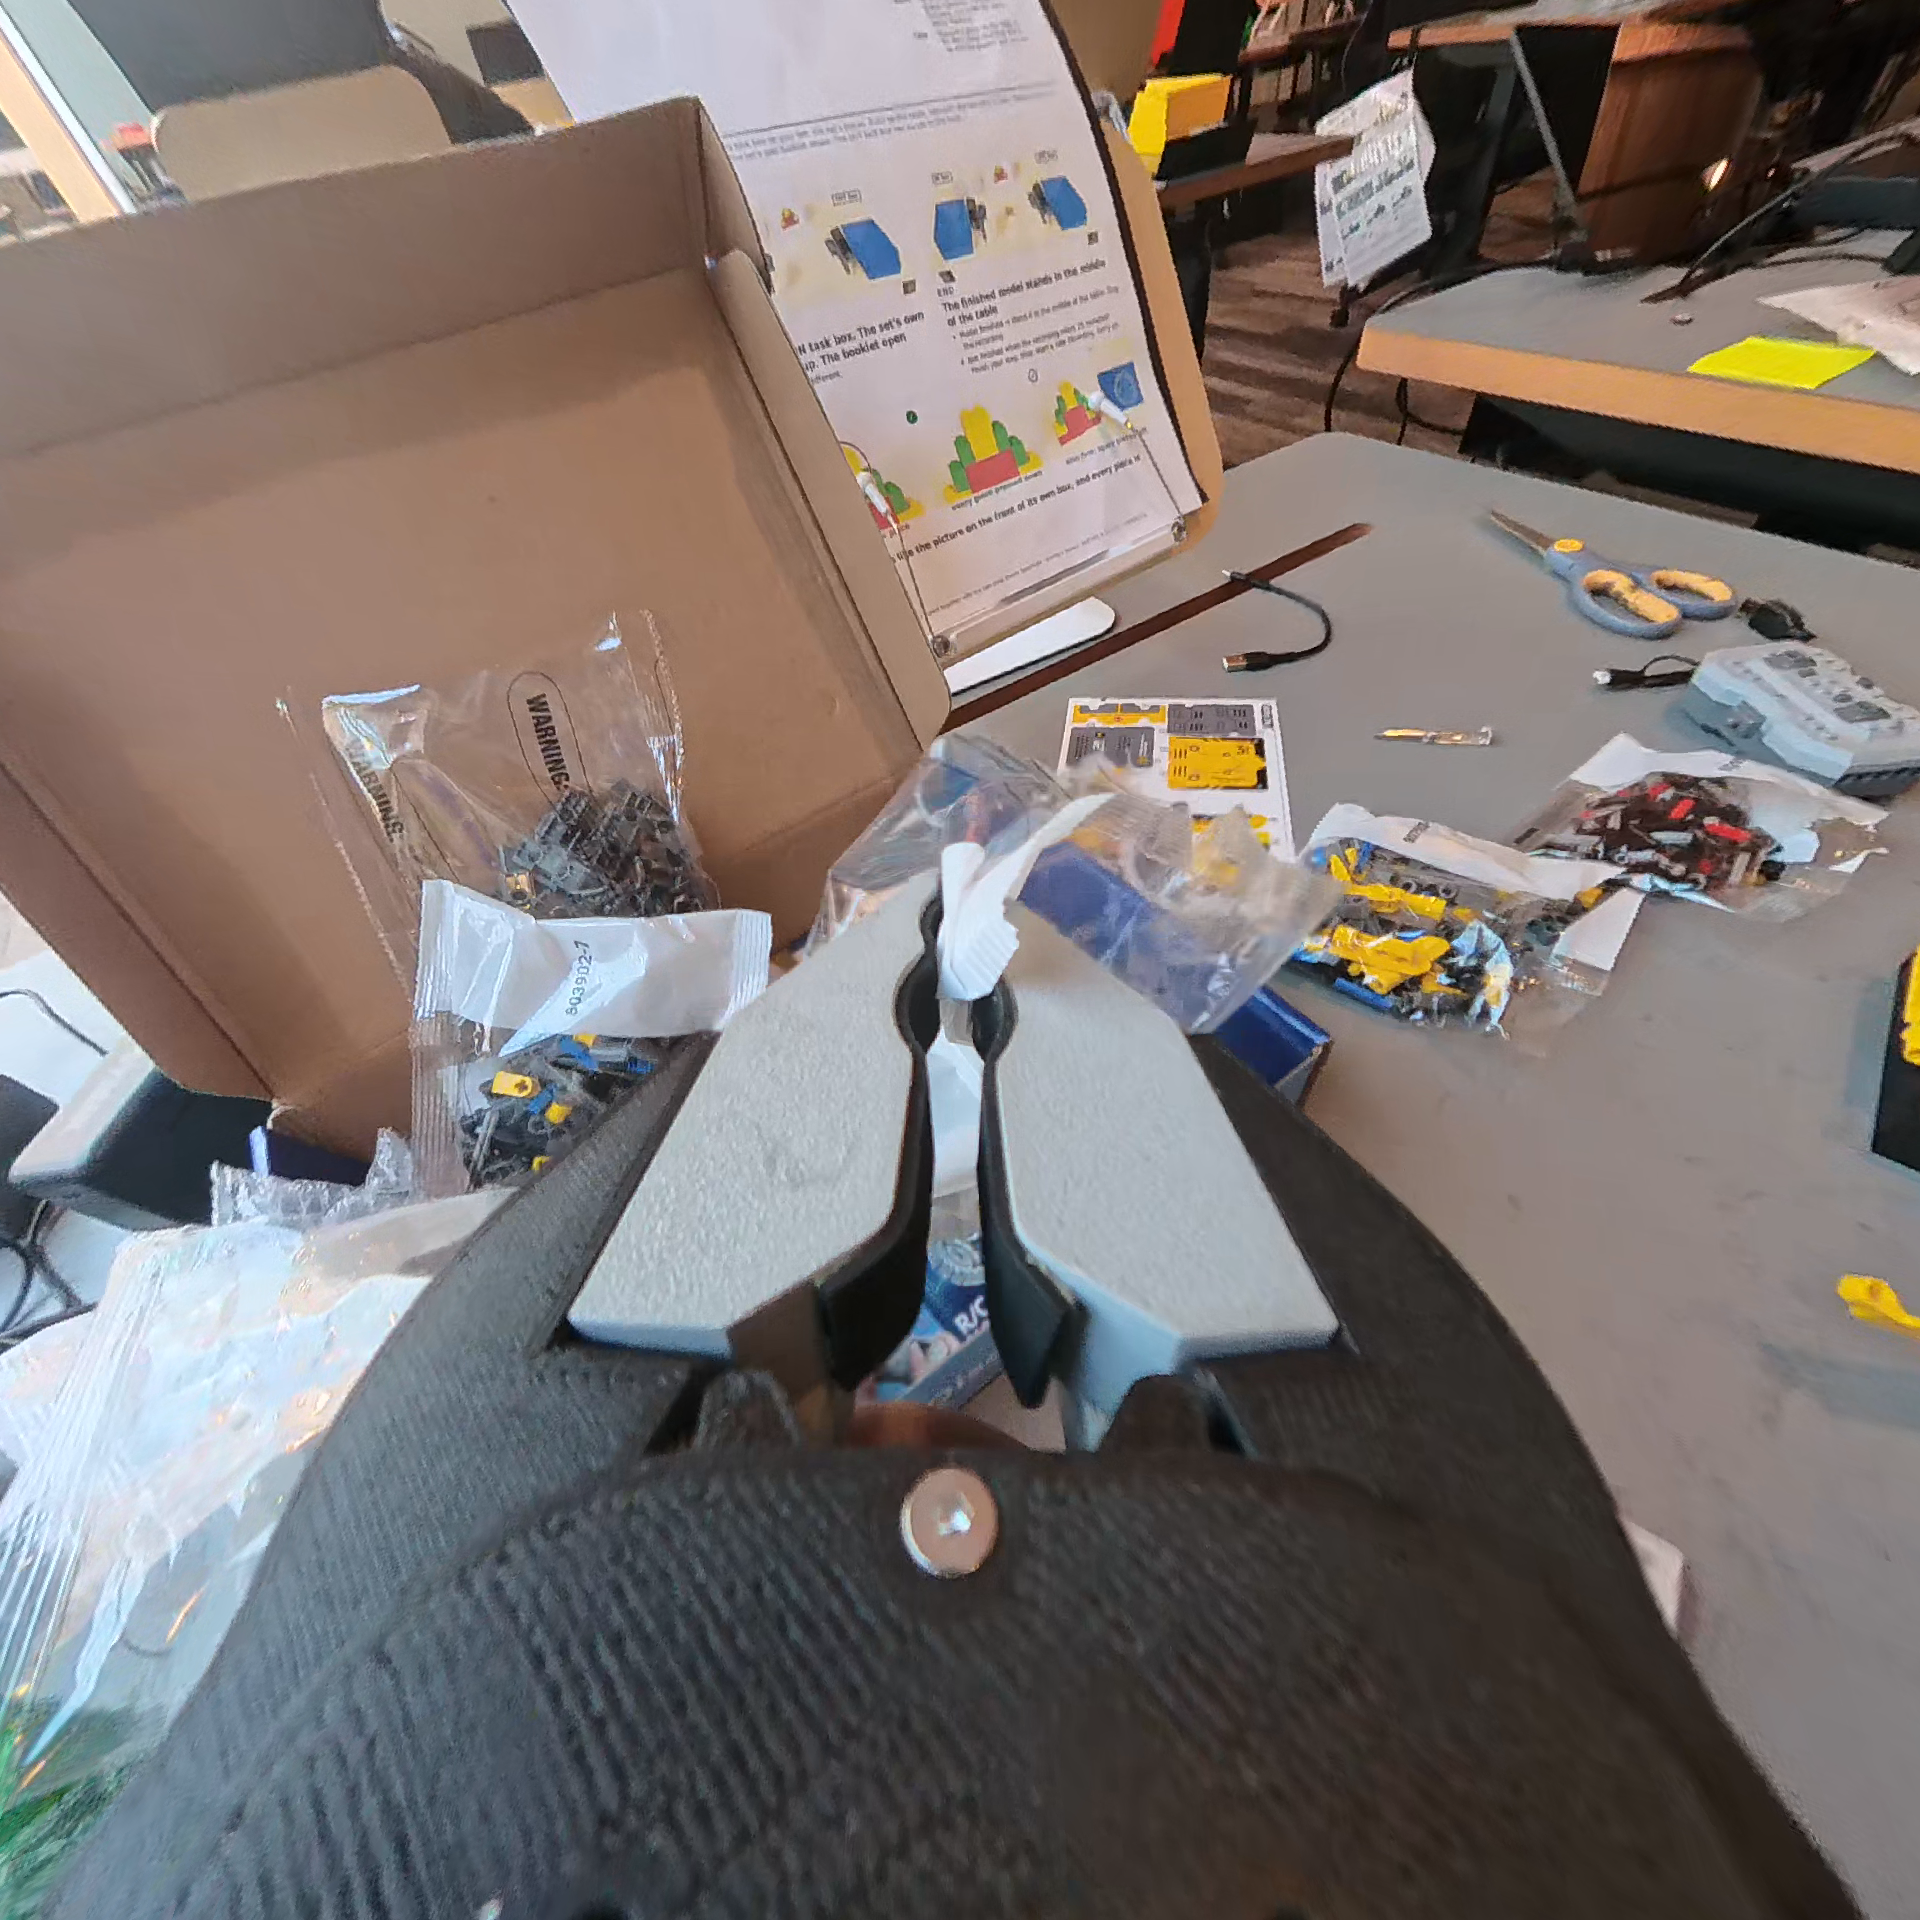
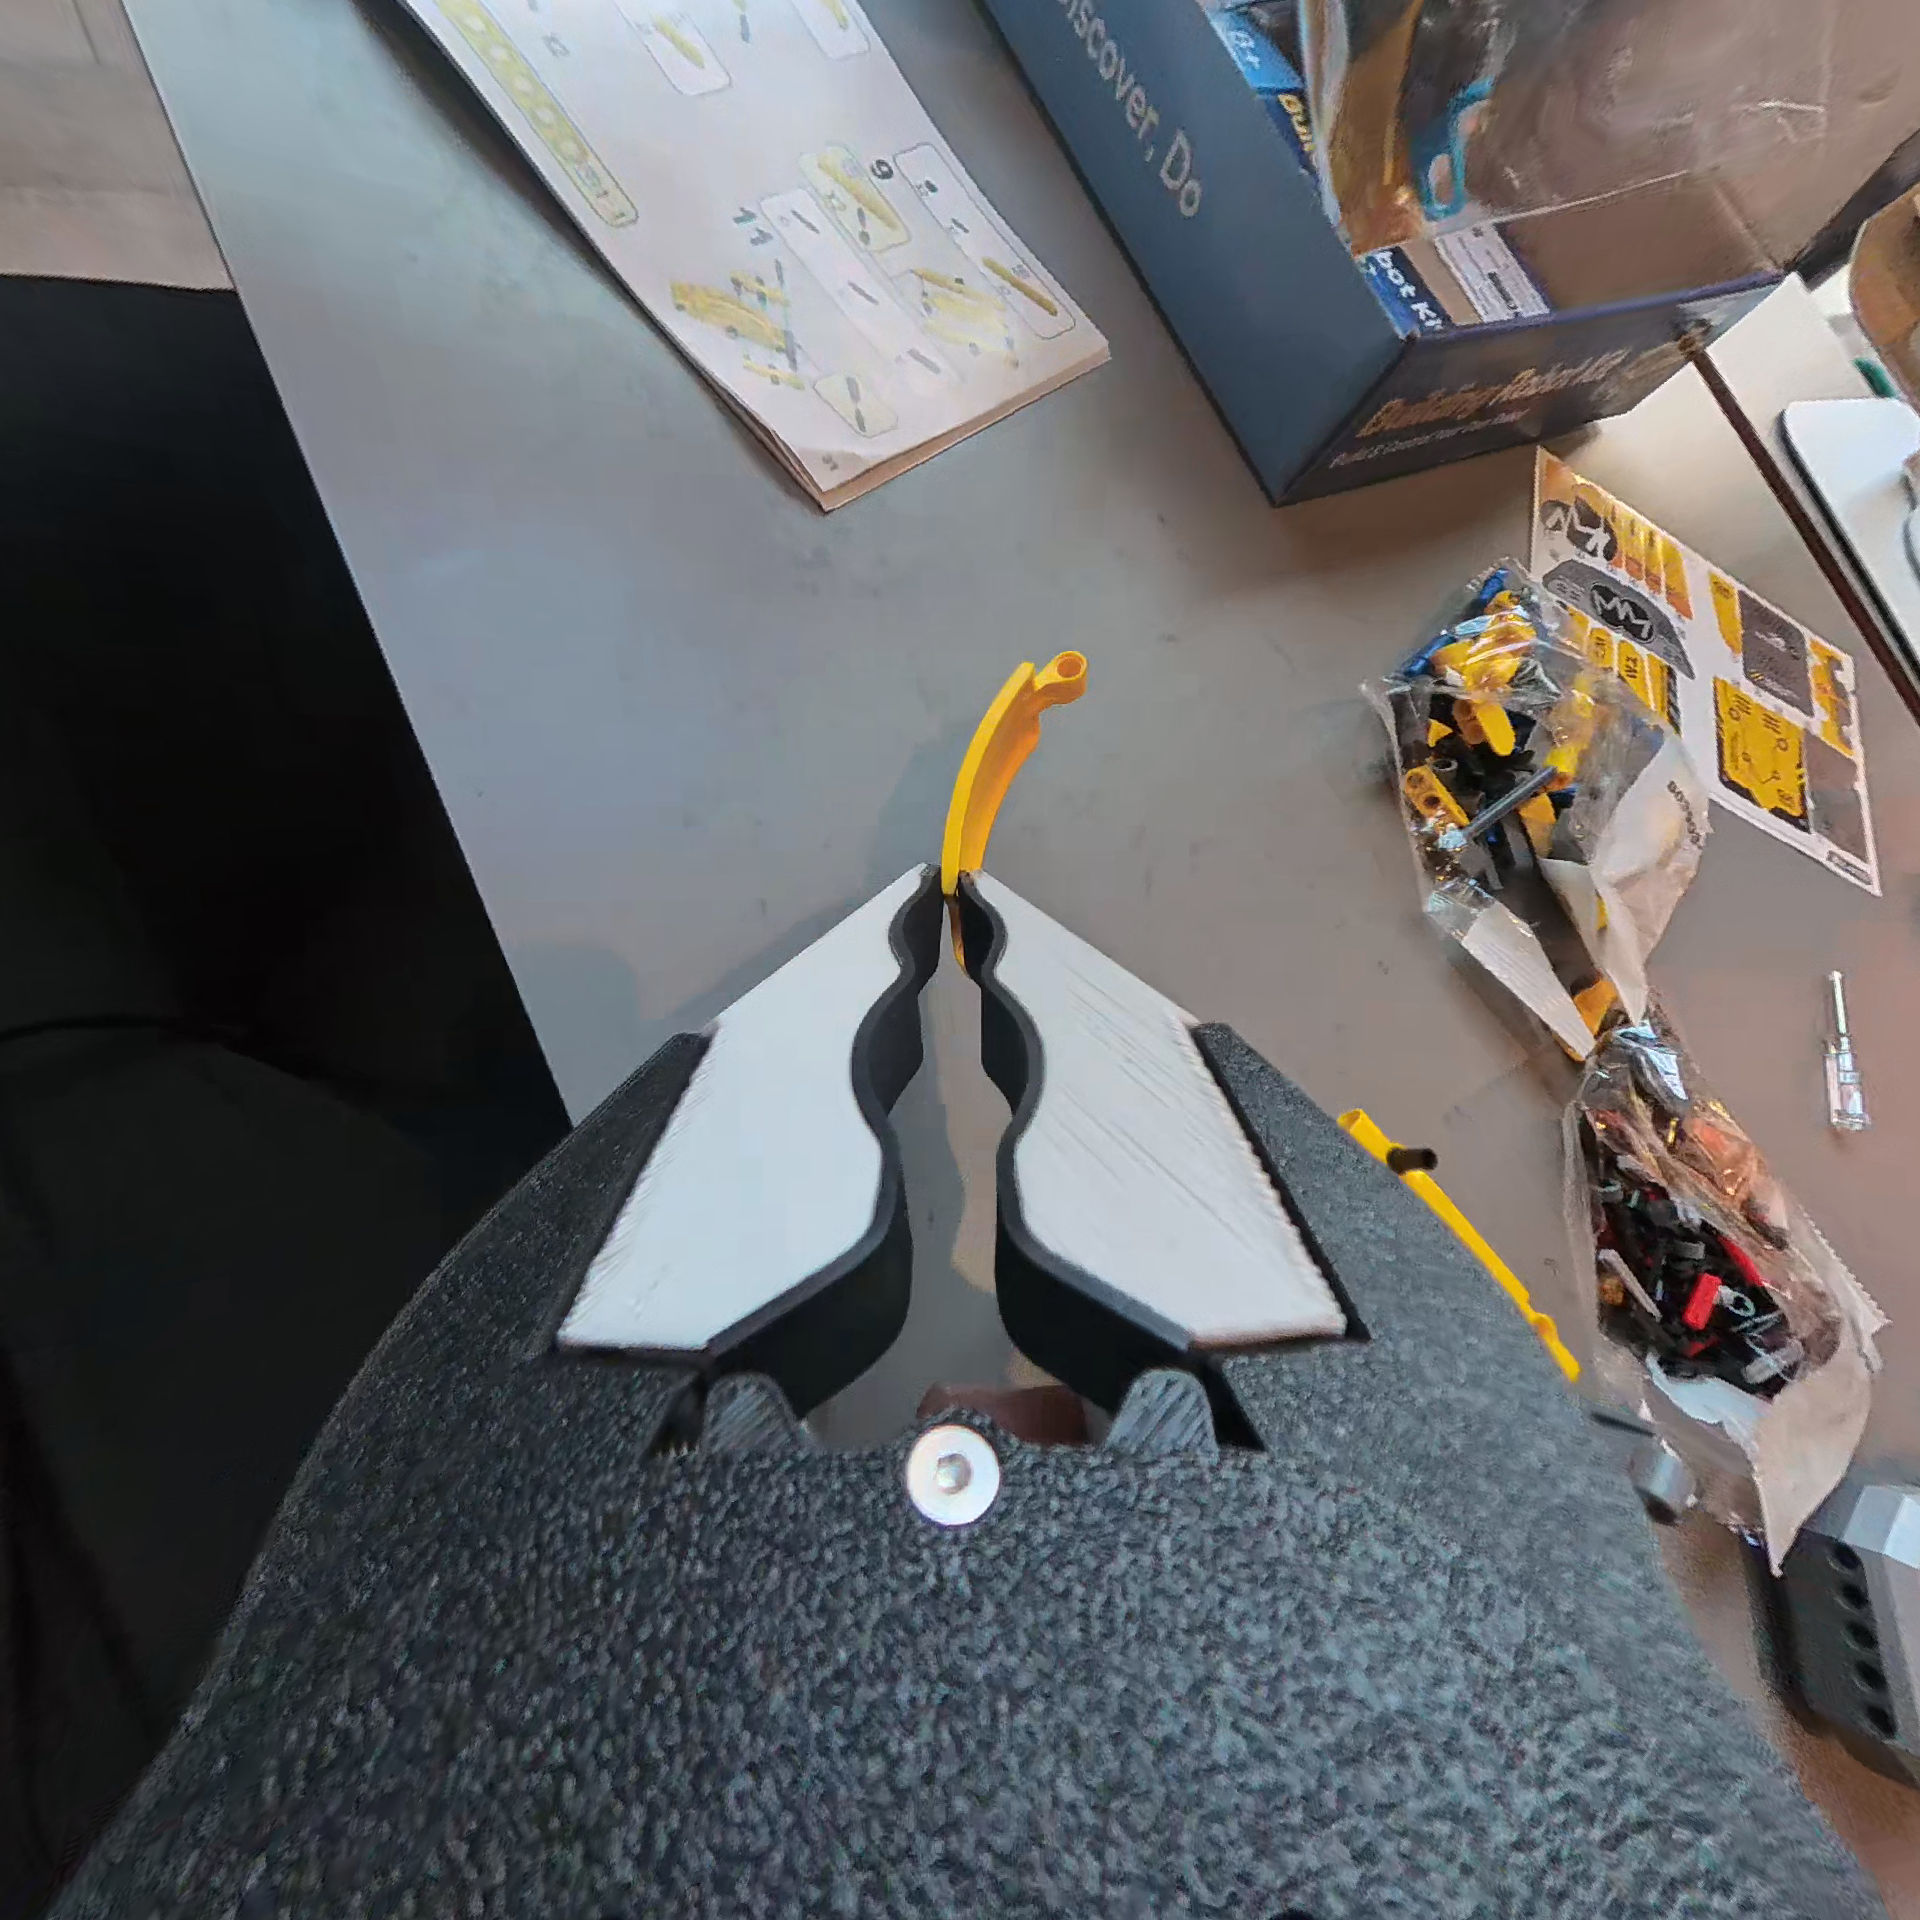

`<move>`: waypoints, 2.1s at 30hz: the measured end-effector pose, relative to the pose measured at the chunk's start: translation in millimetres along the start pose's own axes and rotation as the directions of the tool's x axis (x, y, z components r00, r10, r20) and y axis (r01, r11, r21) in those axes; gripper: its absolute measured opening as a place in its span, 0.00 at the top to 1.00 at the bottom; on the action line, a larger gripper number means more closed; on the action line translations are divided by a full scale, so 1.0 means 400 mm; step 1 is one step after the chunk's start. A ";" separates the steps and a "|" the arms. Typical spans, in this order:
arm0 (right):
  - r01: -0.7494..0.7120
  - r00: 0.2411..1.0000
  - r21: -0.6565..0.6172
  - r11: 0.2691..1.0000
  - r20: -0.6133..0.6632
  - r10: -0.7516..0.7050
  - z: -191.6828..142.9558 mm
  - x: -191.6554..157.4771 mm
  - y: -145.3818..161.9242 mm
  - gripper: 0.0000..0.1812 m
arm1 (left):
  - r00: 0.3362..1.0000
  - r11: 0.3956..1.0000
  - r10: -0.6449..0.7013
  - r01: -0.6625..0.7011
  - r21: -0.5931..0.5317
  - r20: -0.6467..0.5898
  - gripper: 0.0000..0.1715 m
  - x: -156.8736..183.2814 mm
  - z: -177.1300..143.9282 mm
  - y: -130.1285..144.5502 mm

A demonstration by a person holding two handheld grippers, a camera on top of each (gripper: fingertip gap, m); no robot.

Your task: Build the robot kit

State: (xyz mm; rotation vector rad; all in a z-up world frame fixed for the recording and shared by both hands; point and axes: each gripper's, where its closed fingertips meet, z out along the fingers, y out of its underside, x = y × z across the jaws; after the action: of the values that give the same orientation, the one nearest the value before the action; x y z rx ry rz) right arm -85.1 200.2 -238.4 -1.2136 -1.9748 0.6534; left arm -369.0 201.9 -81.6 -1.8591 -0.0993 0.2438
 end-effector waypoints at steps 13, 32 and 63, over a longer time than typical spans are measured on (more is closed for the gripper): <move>-0.067 0.998 0.018 0.998 0.008 0.067 -0.011 0.004 -0.021 0.86 | 0.985 0.966 -0.083 0.117 -0.229 0.151 0.72 -0.036 -0.059 0.104; -0.389 0.883 0.252 0.886 -0.170 0.436 -0.216 0.267 0.079 0.91 | 0.976 0.983 -0.176 0.169 -0.069 -0.130 0.76 0.361 -0.213 0.237; -0.114 0.991 0.198 0.973 -0.046 0.126 0.073 0.488 -0.075 0.85 | 0.866 0.997 0.059 -0.031 0.064 -0.496 0.71 0.553 -0.117 0.243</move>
State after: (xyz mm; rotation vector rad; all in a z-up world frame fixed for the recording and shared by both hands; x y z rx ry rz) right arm -182.9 361.9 -173.8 -1.2232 -1.7543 0.8425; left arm -148.7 171.5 -186.9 -1.8160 0.3069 -0.2079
